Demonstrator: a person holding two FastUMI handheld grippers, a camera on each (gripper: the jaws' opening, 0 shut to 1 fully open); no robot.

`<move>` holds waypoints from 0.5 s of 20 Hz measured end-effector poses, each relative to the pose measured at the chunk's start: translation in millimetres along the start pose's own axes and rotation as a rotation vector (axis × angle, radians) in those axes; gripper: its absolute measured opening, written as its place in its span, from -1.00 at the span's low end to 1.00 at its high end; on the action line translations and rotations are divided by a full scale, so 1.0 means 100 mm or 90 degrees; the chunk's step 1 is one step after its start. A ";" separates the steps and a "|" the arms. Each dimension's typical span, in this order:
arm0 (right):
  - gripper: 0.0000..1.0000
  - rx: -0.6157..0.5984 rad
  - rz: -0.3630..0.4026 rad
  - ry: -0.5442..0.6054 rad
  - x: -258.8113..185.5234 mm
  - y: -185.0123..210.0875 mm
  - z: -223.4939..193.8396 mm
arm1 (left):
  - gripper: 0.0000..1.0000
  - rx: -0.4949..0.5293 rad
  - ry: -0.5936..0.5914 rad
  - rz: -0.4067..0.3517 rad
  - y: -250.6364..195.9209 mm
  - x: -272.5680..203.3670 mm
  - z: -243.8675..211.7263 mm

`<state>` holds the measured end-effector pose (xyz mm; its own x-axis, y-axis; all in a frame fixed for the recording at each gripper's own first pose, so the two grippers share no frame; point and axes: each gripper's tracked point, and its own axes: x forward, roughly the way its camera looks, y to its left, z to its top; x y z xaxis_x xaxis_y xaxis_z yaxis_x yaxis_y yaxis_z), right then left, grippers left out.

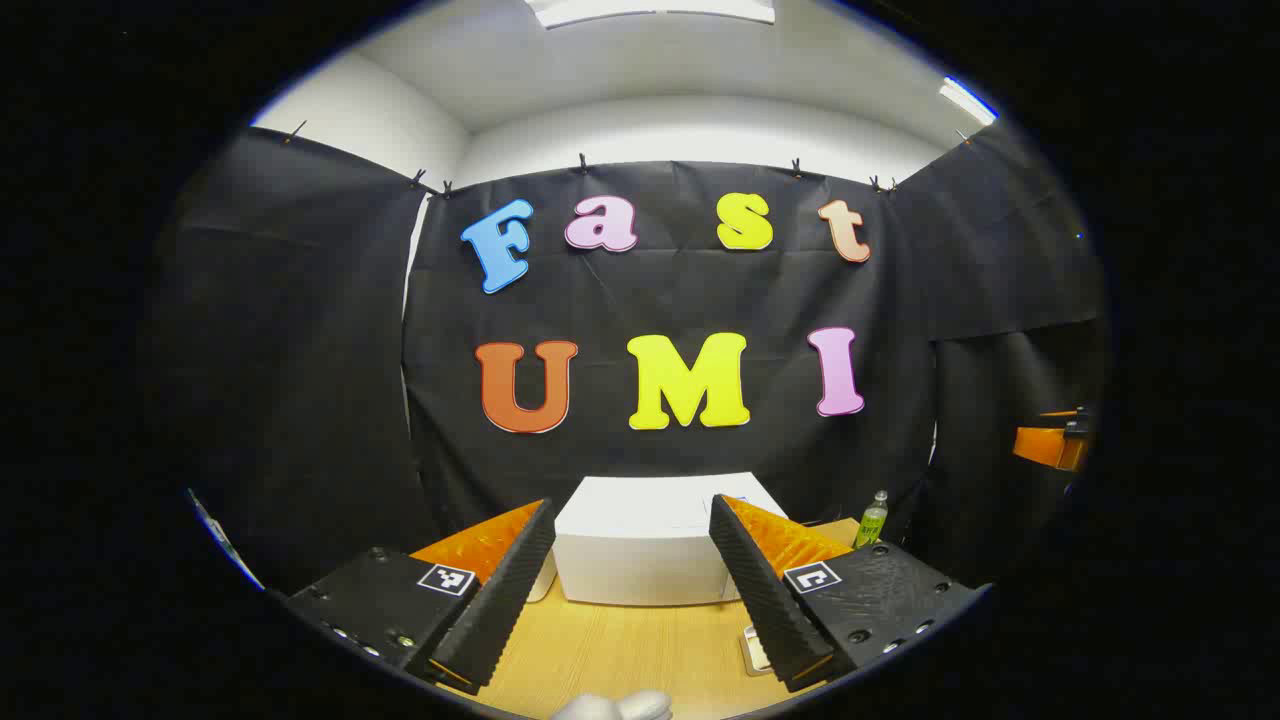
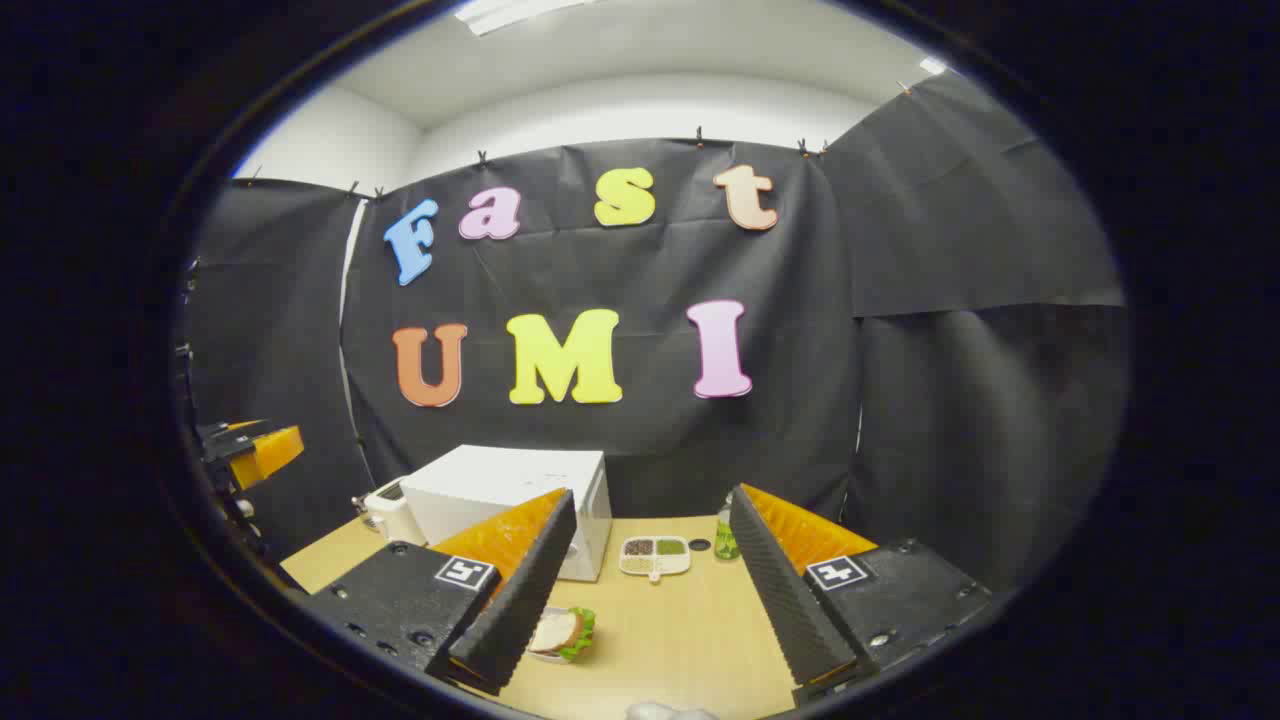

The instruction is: Open the microwave oven with the left hand, put the food in, and close the microwave oven.

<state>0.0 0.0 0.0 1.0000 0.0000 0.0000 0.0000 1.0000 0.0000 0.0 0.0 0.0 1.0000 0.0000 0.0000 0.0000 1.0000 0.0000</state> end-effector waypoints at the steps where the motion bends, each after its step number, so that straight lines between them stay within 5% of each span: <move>1: 0.83 -0.002 0.001 -0.003 -0.01 0.02 0.03 | 0.92 -0.001 -0.001 -0.003 0.01 0.00 0.01; 2: 0.96 -0.004 0.003 -0.009 0.00 0.04 0.07 | 0.92 0.001 -0.004 -0.006 0.00 -0.01 0.02; 8: 0.96 -0.018 0.011 -0.021 0.02 0.15 0.17 | 0.93 0.001 -0.002 0.008 0.11 0.02 -0.01; 10: 0.83 -0.021 0.011 -0.027 0.05 0.16 0.20 | 0.93 0.001 -0.006 0.011 0.13 0.04 0.01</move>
<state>5.1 15.9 20.3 0.9990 0.0185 0.0415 -0.0172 0.9993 -0.0331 4.0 12.8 1.4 0.9998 0.0172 0.0101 -0.0172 0.9998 0.0022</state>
